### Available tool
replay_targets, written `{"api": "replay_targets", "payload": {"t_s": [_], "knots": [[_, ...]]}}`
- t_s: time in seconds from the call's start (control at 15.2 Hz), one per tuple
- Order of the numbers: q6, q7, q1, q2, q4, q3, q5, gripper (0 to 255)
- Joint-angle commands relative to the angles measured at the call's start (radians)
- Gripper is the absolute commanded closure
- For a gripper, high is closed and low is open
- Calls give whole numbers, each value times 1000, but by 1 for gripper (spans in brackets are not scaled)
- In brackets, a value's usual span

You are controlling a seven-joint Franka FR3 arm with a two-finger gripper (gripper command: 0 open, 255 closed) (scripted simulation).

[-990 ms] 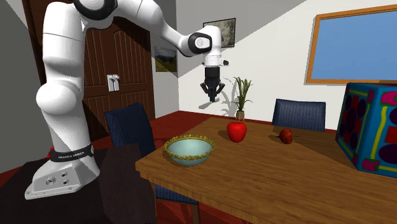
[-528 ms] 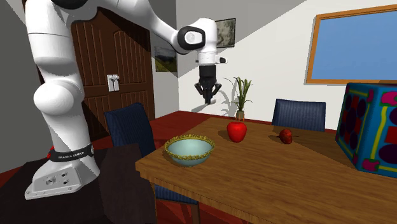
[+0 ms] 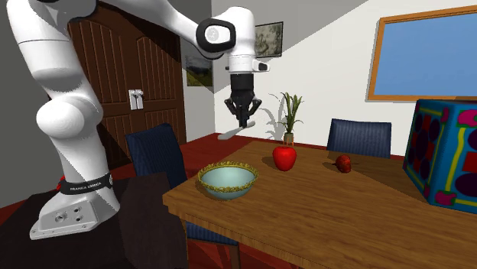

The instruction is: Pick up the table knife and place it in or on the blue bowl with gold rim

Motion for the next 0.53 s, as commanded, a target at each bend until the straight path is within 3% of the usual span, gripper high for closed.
{"api": "replay_targets", "payload": {"t_s": [0.0,0.46], "knots": [[-6,-44,-23,-33,-27,-27,-13,255],[-18,-174,-97,-124,-103,-115,-62,255]]}}
